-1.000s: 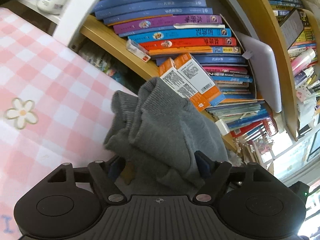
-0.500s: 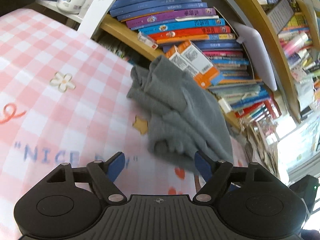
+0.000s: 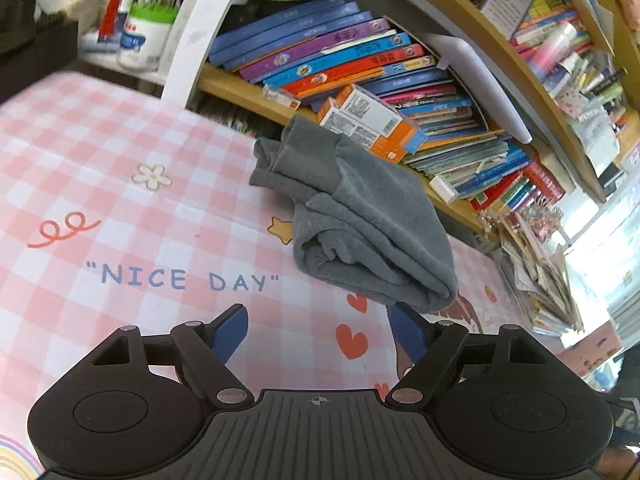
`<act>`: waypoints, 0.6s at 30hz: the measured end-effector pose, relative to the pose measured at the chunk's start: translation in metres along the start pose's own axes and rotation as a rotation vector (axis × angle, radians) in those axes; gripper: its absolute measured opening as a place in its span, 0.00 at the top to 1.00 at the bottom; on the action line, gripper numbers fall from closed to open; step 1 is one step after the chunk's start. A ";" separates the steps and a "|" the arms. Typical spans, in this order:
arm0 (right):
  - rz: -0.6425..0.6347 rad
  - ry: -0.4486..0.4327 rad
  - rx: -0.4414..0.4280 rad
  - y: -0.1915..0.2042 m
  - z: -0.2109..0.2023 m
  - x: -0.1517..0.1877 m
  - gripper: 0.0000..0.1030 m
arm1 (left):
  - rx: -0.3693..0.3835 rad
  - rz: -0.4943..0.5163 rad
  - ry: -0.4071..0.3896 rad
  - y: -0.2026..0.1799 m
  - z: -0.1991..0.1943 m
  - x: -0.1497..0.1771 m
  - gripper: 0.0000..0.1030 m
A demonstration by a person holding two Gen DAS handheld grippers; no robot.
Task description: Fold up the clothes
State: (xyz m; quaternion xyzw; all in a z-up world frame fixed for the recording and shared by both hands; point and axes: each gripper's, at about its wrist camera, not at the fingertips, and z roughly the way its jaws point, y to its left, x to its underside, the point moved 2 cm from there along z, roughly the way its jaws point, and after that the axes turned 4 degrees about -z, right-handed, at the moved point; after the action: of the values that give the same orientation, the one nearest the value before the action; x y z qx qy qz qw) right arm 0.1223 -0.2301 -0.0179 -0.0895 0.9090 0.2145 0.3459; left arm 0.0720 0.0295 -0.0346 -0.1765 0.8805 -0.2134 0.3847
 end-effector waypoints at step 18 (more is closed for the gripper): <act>-0.133 -0.085 0.235 0.012 -0.023 0.019 0.08 | -0.120 0.176 -0.072 -0.033 -0.019 0.019 0.11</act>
State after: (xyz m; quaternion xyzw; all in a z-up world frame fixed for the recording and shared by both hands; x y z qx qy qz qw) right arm 0.0912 -0.2303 -0.0114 -0.0993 0.9045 0.0865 0.4056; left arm 0.0502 -0.0032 -0.0177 -0.1289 0.8895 -0.1191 0.4218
